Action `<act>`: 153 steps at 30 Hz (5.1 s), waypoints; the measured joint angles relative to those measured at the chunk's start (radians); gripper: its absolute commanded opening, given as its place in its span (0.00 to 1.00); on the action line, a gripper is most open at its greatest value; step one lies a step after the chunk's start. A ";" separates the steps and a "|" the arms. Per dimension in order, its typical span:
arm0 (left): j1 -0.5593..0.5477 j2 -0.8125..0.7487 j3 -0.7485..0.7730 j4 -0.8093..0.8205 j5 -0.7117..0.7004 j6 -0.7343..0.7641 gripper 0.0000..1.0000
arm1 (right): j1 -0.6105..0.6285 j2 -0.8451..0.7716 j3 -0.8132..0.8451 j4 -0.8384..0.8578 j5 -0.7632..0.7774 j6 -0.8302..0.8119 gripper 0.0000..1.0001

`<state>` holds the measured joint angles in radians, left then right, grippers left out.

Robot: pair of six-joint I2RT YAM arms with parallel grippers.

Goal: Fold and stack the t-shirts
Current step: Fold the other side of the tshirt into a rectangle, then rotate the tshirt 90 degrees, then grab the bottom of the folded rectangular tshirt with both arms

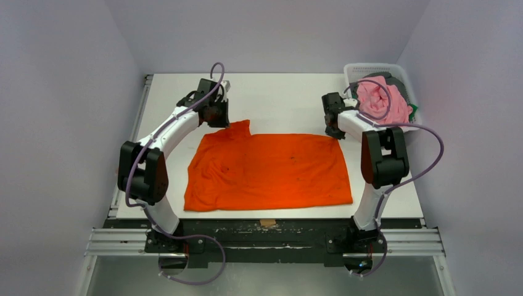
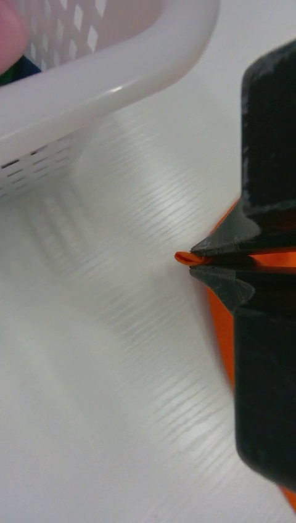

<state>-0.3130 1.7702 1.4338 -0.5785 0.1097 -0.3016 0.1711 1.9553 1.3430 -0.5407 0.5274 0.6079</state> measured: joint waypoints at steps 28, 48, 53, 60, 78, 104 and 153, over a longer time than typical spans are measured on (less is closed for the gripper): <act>-0.069 -0.835 -0.698 0.055 -0.053 -0.209 0.00 | 0.035 -0.483 -0.403 0.088 -0.049 -0.079 0.07; -0.083 -1.143 -0.900 -0.192 -0.072 -0.447 0.26 | 0.035 -0.534 -0.465 0.063 -0.063 -0.084 0.47; -0.103 -1.214 -0.939 -0.278 -0.043 -0.527 0.58 | 0.036 -0.581 -0.491 -0.011 -0.003 -0.021 0.66; -0.146 -1.361 -0.917 -0.388 -0.039 -0.589 1.00 | 0.036 -0.762 -0.502 -0.089 0.040 0.041 0.96; -0.141 -0.589 -0.843 0.221 0.111 -0.576 1.00 | 0.090 -0.554 -0.602 0.246 -0.559 -0.032 0.98; -0.012 0.815 0.792 0.233 0.331 -0.754 1.00 | 0.595 -0.484 -0.642 0.418 -0.887 -0.079 0.99; -0.396 -0.855 -1.003 0.054 0.065 -0.587 0.71 | 0.678 -0.863 -0.888 0.154 -0.729 0.145 0.40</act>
<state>-0.7090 0.9154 0.4313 -0.5243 0.1745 -0.8890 0.8494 1.0924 0.4545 -0.3870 -0.2012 0.7525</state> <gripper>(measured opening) 0.780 0.435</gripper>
